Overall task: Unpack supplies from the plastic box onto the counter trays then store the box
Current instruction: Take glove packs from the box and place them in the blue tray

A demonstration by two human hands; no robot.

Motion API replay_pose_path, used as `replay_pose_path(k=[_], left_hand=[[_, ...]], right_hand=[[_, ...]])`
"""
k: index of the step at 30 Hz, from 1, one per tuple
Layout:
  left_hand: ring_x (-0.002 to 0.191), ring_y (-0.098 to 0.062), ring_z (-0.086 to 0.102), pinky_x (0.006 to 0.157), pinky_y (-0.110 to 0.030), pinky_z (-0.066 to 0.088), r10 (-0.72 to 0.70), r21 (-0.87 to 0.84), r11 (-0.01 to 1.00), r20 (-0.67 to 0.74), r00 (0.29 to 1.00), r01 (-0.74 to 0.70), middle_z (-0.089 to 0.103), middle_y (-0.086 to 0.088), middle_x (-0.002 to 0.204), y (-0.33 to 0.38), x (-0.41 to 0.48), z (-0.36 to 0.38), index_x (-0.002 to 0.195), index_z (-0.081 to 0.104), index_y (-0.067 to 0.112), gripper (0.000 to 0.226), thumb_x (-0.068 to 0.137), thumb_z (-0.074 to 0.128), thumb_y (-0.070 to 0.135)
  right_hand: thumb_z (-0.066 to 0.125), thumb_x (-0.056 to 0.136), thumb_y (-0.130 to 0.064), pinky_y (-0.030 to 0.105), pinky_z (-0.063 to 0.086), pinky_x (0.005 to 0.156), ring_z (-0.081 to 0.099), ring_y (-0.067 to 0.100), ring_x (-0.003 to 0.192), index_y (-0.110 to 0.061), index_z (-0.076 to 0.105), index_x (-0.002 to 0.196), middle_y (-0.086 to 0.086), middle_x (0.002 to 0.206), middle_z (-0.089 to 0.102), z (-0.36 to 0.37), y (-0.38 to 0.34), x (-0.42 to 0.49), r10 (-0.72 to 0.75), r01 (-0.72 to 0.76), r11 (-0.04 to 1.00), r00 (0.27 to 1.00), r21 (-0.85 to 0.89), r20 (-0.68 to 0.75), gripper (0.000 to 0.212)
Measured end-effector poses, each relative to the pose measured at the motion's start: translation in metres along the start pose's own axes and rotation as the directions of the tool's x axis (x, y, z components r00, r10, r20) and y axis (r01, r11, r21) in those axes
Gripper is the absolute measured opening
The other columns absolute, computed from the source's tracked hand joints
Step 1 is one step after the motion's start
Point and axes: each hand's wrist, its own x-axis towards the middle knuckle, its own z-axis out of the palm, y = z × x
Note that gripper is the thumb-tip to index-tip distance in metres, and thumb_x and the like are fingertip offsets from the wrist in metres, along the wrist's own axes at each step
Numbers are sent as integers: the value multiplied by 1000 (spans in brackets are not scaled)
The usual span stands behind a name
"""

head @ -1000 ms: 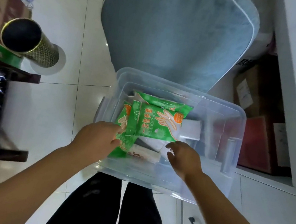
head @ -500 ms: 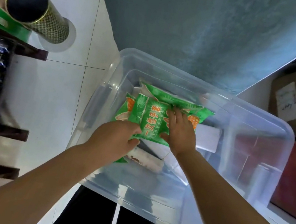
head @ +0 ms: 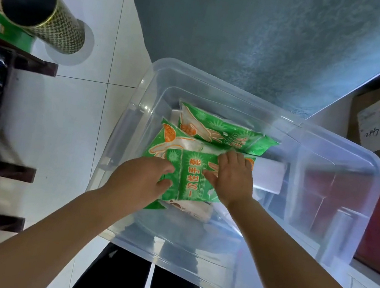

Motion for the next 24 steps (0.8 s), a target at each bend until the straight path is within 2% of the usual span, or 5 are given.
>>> replay_pose_path(k=[5,10,14,20,24], left_hand=[[101,-16,62,78,-31,49,14,1,1000,22,1000,-14,66,5,116,-2,0,5,117,58,27,29,88,54,34],[99,-17,62,78,-35,53,18,18,1000,49,999,-19,66,4,116,-4,-4,5,117,57,27,30,89,53,34],[97,-20,62,77,-34,53,3,68,998,59,998,-7,65,0,116,0,-11,1,117,57,26,30,88,51,33],[99,-20,60,87,-35,50,-94,-258,962,-2,996,90,63,3,107,15,-21,-12,115,53,19,35,84,61,32],[94,-5,64,79,-18,51,-122,-821,563,37,992,100,67,13,102,35,-19,-34,105,60,27,30,79,72,18]], right_hand=[[64,74,-58,47,31,104,49,33,111,-8,46,129,15,118,57,6,-1,2,6,-1,997,998,-80,62,77],[82,61,-39,41,46,74,56,33,77,-9,69,76,13,75,61,-4,7,-19,3,-8,994,999,-113,-49,36],[75,76,-25,32,39,56,57,32,67,-5,63,82,12,75,60,-18,16,-41,60,-33,963,994,267,-91,24],[63,87,-13,19,45,63,55,-3,63,-27,62,86,-17,66,66,-67,-16,-62,444,-134,313,896,940,-20,14],[62,88,-12,19,52,72,65,5,79,-25,66,90,-13,80,72,-103,-53,-59,424,-21,48,906,999,-1,14]])
